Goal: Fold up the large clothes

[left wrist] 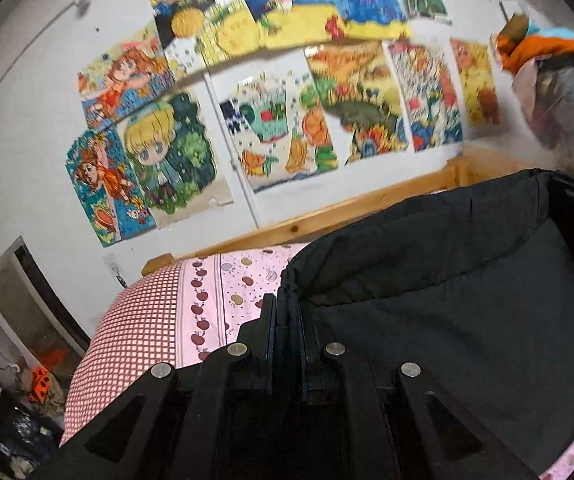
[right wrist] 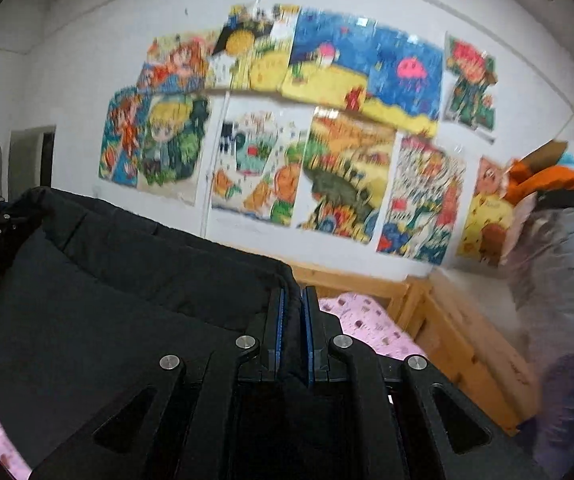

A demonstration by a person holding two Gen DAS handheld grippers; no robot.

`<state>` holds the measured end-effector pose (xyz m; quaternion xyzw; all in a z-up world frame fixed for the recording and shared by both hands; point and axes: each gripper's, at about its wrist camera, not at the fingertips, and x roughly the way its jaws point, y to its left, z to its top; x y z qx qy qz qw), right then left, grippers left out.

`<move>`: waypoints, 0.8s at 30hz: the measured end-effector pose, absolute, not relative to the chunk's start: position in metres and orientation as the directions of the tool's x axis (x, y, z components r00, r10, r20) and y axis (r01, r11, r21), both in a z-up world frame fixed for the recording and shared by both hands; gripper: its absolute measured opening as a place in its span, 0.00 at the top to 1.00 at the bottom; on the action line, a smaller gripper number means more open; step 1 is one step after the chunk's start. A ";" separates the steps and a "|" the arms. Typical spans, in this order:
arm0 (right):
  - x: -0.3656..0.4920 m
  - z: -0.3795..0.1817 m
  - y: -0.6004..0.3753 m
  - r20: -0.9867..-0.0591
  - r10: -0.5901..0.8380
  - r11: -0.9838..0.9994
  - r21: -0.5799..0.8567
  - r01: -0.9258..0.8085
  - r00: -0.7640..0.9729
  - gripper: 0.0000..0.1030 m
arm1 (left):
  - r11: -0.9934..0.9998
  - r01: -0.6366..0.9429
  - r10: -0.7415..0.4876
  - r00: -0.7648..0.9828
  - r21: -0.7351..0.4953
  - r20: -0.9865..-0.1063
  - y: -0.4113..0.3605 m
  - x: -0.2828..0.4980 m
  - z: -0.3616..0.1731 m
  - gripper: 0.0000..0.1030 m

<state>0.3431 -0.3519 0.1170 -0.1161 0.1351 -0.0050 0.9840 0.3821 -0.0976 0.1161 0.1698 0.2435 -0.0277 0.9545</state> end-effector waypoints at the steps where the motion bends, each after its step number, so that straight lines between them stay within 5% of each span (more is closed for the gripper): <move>1: 0.357 0.110 -0.351 -0.283 -0.042 0.972 -0.233 -0.027 0.958 0.93 | 0.946 0.135 0.028 0.873 0.296 -0.487 -0.097 0.393 0.112 0.92; 24: 0.510 -0.005 -0.344 -0.501 -0.035 0.965 -0.244 -0.102 0.865 0.94 | 0.942 0.165 0.096 0.699 0.291 -0.708 -0.109 0.528 0.001 0.91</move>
